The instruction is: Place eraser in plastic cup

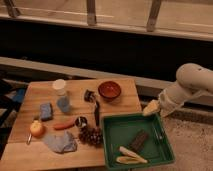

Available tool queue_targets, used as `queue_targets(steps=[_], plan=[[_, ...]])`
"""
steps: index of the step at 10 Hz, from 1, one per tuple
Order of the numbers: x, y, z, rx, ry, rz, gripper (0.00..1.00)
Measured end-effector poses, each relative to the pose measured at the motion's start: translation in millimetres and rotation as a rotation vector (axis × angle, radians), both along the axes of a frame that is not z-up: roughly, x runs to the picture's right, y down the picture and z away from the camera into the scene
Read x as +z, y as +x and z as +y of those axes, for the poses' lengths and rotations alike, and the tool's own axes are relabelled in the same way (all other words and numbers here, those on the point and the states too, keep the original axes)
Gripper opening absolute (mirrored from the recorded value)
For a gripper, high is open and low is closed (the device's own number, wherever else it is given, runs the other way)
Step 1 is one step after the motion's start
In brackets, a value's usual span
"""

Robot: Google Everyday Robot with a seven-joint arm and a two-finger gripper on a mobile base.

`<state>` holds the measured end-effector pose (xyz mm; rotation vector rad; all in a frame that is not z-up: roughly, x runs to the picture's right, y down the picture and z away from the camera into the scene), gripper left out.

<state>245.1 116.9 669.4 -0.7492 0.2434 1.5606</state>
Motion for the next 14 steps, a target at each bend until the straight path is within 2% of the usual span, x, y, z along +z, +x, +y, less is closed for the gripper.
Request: queue_targets(steps=[8, 12, 14], plan=[[3.8, -6.7, 5.5, -0.002, -0.012, -0.019, 0.65], [16.6, -23.7, 17.2, -0.005, -0.011, -0.04, 0.65], [28.7, -34.3, 30.5, -0.019, -0.007, -0.021, 0.65]])
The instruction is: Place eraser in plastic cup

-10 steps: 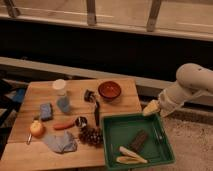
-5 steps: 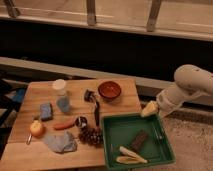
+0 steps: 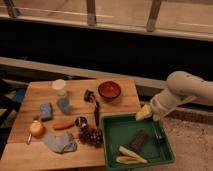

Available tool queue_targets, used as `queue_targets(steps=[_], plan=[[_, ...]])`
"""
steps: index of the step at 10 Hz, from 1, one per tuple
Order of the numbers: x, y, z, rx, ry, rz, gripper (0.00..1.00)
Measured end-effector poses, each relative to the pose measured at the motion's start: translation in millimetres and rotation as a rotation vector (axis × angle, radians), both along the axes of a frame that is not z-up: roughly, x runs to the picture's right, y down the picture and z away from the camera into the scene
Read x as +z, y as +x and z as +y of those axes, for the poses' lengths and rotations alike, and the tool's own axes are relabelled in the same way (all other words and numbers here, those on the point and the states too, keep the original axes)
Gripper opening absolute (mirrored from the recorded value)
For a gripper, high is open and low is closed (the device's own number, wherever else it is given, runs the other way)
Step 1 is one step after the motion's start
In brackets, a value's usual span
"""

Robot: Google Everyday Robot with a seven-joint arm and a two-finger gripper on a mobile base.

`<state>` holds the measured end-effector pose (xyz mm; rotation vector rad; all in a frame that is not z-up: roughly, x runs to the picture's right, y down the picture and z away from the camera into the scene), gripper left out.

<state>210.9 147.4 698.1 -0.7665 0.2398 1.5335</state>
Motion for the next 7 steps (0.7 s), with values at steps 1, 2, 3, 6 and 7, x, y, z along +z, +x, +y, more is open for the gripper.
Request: queue_targets(steps=[1, 2, 3, 6, 7], plan=[[7.6, -6.2, 6.2, -0.012, 0.004, 0.016, 0.65], [16.6, -9.3, 15.3, -0.025, 0.008, 0.048, 0.65], [24.7, -6.9, 24.2, -0.029, 0.012, 0.09, 0.65], [44.0, 4.5, 39.4, -0.033, 0.005, 0.201, 0.65], [45.5, 7.2, 40.8, -0.035, 0.005, 0.211, 0.65]])
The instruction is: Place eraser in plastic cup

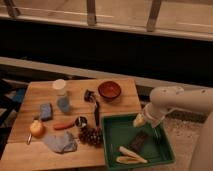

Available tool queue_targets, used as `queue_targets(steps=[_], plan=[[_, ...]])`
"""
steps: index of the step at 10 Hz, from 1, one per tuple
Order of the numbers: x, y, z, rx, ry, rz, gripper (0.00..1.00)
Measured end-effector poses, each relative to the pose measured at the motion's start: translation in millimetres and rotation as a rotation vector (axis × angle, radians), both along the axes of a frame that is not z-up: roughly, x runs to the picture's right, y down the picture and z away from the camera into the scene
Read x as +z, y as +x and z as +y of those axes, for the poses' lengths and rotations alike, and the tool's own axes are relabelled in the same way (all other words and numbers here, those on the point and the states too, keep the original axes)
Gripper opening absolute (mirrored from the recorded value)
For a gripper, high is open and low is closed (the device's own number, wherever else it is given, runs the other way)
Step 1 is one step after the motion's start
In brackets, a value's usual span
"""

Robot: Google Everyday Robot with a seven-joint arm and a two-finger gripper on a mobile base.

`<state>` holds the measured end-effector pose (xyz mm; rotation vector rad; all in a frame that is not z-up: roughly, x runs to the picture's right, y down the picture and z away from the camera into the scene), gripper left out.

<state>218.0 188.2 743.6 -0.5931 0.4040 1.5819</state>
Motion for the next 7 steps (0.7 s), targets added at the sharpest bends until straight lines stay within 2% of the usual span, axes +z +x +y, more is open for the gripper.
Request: queue_targets(steps=[3, 7], plan=[[0.3, 0.2, -0.6, 0.002, 0.0, 0.002, 0.65], [20.3, 8.7, 13.6, 0.058, -0.058, 0.02, 0.65]])
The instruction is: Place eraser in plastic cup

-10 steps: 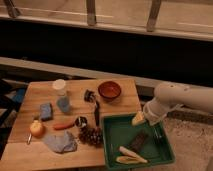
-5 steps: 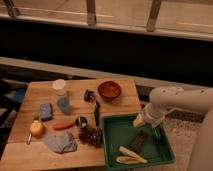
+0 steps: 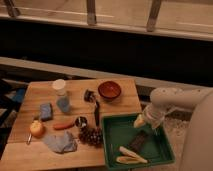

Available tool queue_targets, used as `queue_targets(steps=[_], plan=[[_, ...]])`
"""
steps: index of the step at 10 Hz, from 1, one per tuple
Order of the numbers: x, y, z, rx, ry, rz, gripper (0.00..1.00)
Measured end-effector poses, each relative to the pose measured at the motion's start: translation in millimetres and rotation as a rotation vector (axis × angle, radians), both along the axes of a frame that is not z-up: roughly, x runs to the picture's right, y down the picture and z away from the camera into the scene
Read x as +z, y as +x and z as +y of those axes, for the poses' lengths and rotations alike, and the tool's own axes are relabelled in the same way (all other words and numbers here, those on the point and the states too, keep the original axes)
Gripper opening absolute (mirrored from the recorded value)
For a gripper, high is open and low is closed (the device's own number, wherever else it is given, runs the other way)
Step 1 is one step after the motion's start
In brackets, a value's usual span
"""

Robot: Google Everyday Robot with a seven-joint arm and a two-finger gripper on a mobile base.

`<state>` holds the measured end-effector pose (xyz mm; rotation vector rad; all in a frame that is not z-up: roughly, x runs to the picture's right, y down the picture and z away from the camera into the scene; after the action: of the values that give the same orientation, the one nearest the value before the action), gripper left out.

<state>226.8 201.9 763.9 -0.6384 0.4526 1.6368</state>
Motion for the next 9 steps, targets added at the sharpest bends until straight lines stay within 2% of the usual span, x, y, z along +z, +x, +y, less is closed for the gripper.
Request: queue_targets(steps=[5, 9], plan=[[11.7, 15.5, 21.9, 0.03, -0.078, 0.05, 0.65], [26.5, 12.9, 47.3, 0.053, -0.159, 0.047, 0.65]])
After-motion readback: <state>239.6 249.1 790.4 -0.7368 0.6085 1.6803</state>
